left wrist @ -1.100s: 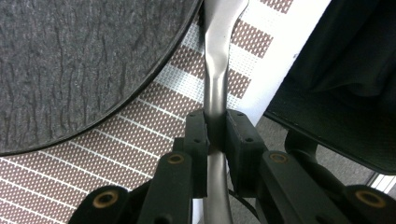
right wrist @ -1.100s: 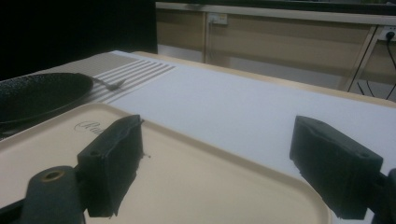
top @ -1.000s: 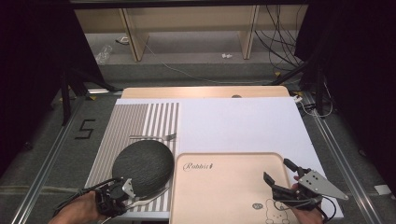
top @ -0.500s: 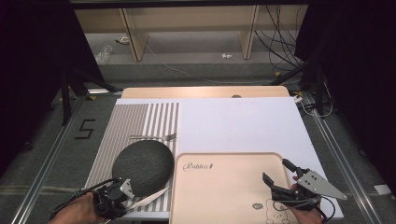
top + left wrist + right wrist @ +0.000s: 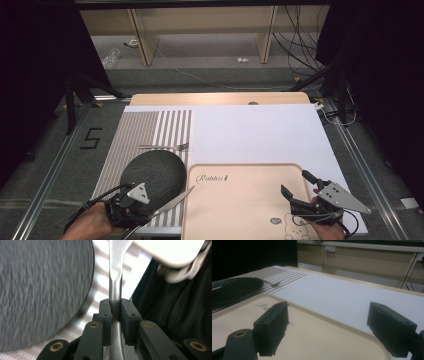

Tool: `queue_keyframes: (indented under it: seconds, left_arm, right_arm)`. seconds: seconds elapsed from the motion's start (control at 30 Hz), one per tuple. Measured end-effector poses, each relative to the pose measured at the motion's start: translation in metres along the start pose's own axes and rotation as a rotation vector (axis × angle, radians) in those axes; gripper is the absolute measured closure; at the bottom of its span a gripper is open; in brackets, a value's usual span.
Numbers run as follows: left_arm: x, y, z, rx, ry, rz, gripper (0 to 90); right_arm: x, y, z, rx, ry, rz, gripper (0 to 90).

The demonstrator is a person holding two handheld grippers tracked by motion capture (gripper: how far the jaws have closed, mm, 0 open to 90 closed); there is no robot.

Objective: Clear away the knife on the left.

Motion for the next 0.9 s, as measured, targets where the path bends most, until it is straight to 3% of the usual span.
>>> queue_keyframes:
  seconds: [0.13,0.37,0.67,0.9]
  left_arm:
    - [0.0,-0.001,-0.009,0.025,-0.071,0.031,79.4]
    - [-0.005,0.002,-0.022,0.081,-0.154,0.091,79.3]
    - [-0.009,0.001,-0.044,0.11,-0.204,0.144,79.4]
    - [-0.013,-0.008,-0.058,0.089,-0.19,0.157,79.4]
  right_arm:
    - [0.001,0.0,0.0,-0.003,-0.004,0.0,18.1]
    - [0.001,0.0,-0.001,0.002,0.002,-0.002,18.1]
    - [0.001,0.0,-0.001,0.004,-0.004,-0.003,18.1]
    - [0.002,0.0,-0.001,0.003,-0.005,-0.001,18.1]
Point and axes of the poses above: each handheld gripper's, and its own axes: x roughly backward along the jaws, z roughly out of its underside, y roughly to its left, the point moved 1 cm from there along -x, roughly forward along the jaws, and after that the axes turned 11 degrees about x, right-handed, at the moved point
